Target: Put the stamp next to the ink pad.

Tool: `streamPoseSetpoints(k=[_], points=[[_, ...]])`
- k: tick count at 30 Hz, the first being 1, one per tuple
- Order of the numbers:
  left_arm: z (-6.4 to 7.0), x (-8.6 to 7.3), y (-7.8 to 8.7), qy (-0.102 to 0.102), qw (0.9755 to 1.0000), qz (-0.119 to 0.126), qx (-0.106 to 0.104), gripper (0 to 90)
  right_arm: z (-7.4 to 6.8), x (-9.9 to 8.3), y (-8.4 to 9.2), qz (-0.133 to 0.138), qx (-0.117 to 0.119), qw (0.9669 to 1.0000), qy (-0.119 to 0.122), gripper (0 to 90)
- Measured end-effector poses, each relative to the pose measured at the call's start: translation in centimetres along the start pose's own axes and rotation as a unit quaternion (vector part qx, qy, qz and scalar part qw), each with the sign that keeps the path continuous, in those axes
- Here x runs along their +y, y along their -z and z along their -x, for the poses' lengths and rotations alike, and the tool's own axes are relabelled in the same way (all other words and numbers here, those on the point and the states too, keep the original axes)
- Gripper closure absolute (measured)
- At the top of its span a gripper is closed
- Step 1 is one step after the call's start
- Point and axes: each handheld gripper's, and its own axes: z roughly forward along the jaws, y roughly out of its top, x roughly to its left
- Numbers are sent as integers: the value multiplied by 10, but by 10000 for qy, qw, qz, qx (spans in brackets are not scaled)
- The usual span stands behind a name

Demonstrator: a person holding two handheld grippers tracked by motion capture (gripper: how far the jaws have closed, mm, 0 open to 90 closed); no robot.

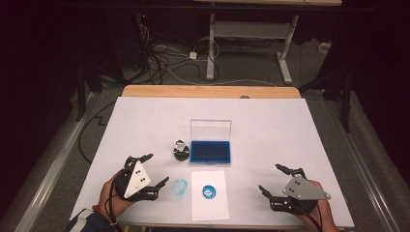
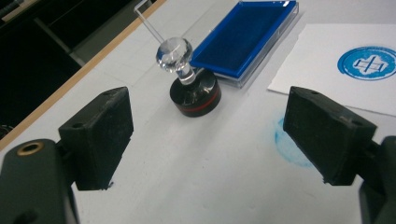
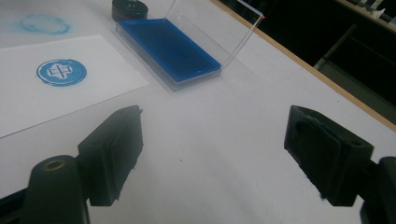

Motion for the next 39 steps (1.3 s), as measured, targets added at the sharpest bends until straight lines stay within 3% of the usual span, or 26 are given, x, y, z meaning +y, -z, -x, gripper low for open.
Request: streamPoseSetpoints(k=[5,12,25,32,39], points=[[1,-12,1,131,9998,-137,-15,154,1,-1,2,2,-52,10000,-18,194],[6,-21,1,159,9995,-256,-36,154,3,-3,5,60,-217,9997,-109,169],[9,-27,0,280,9989,-364,-57,154,8,-10,15,180,-923,9949,-371,152],[8,-27,1,315,9990,-303,-94,154,5,-12,15,118,-880,9957,-260,153],[8,-29,4,313,9991,-257,-135,154,4,-13,20,160,-928,9950,-321,153]])
